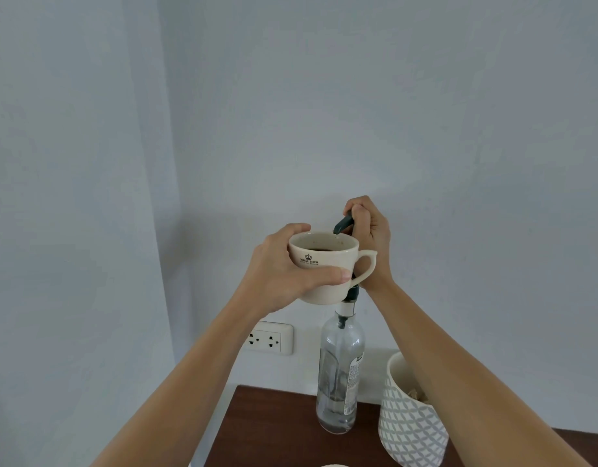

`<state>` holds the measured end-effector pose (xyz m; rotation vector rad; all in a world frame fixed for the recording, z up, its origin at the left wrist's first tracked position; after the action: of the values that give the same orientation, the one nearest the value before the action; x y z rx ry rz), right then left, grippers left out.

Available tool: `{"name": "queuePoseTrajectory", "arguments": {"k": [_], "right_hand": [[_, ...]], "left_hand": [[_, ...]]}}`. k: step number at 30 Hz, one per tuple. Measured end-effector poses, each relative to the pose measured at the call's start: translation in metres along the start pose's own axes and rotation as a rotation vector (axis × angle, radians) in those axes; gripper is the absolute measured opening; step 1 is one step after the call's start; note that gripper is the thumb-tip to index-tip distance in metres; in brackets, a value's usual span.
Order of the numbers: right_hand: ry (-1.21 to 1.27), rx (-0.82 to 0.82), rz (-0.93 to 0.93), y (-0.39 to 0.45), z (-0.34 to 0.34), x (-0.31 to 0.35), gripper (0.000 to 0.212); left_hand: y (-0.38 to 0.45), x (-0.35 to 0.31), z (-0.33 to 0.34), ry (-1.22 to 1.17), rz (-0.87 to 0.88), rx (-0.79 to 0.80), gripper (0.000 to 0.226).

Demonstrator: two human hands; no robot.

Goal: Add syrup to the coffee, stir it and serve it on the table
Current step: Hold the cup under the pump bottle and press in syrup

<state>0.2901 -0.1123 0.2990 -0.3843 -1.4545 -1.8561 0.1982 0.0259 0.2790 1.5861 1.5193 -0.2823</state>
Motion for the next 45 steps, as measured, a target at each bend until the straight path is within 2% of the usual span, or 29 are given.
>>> {"name": "queuePoseTrajectory", "arguments": {"k": [45], "right_hand": [[0.008,0.001,-0.015,0.0005,-0.0007,-0.001,0.023]], "left_hand": [[0.0001,-0.0017,-0.0006,0.008,-0.021,0.006,0.116]]}}
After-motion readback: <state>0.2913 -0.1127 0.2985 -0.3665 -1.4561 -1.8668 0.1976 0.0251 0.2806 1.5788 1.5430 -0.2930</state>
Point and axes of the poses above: each hand's wrist, its own y-axis towards the middle knuckle, its own z-axis out of the palm, x = y × z, the point moved 6 cm from there along y, towards the middle knuckle, and after that the axes turned 15 degrees about y, right-handed, at the moved point
